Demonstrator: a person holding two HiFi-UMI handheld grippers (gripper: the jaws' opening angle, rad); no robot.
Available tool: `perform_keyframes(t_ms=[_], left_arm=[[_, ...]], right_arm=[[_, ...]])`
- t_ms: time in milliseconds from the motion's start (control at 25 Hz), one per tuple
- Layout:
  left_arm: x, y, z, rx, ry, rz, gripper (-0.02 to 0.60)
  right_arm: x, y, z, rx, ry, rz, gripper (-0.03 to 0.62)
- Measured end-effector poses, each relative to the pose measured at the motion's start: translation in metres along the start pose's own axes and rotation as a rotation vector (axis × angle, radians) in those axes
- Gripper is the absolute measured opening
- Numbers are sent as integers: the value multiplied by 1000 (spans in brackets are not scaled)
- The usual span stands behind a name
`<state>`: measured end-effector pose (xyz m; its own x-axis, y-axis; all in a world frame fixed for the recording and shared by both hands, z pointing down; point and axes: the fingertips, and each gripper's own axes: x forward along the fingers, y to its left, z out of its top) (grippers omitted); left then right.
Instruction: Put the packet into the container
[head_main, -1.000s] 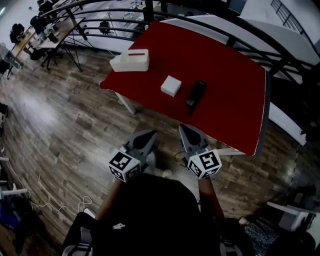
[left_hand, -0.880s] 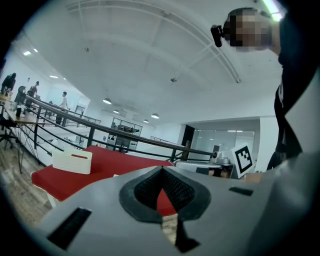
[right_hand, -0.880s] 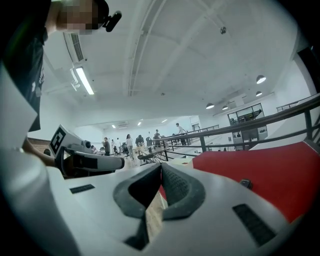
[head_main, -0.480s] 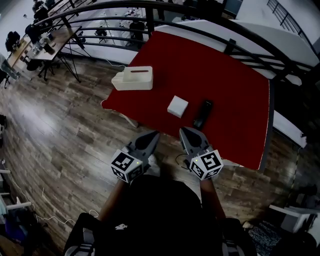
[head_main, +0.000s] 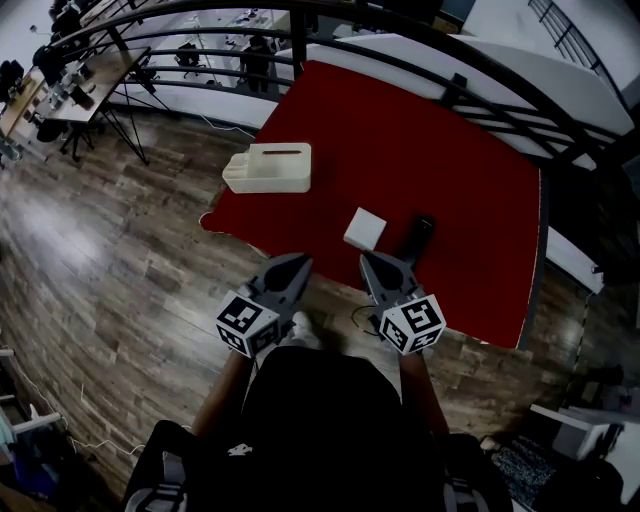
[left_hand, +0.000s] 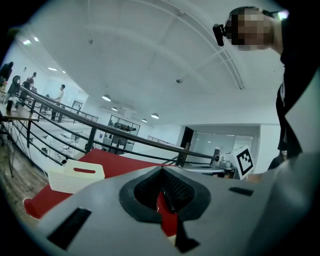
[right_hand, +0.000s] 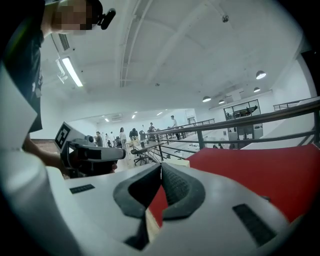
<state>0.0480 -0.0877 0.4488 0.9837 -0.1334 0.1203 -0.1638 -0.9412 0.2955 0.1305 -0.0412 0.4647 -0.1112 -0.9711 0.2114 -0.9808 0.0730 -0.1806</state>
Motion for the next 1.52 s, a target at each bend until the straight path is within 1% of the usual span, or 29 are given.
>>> perform_keyframes(t_ms=[200,320,440,520,600,720,800,840,880,920,1040,1120,1280,1400,1520], left_arm=[[-2,35,5,-22,6,4,8],[-1,47,5,-15,8,-6,8],[0,51,3,-41,27,-16,8],[2,54,0,-45,17,-15,8],[7,57,-2,-42,15,-17,8],[15,57,-2,-55,34,-17,8],[20,58,0,-64,39,-4,8],[22,60,0,-66,37,5,8],[25,62,0,-65,34,14,8],[28,64,1,-61,30,22,8],[38,70,3,-49,9,44,8],[43,72,5,-45,-2,59,8],[50,73,4,-39,-1,83,8],[52,72,5,-30,5,94,8],[53,73,6,-20,8,107,8]], right_arm=[[27,0,-11,-7,53,10,21],[38,-3,-13,-23,71,4,21],[46,-4,-19,-51,110,5,23],[49,-8,-24,-73,149,15,23],[53,-16,-26,-103,186,19,23],[59,-33,-30,-160,248,26,23],[64,-44,-35,-200,300,44,26],[67,-48,-37,-221,329,57,45],[70,-53,-41,-241,358,72,95],[72,-58,-45,-263,389,87,131],[78,-77,-60,-332,491,125,185],[81,-88,-76,-364,574,158,228],[86,-103,-114,-421,756,246,361],[90,-113,-141,-453,858,286,407],[97,-123,-166,-449,941,288,433]])
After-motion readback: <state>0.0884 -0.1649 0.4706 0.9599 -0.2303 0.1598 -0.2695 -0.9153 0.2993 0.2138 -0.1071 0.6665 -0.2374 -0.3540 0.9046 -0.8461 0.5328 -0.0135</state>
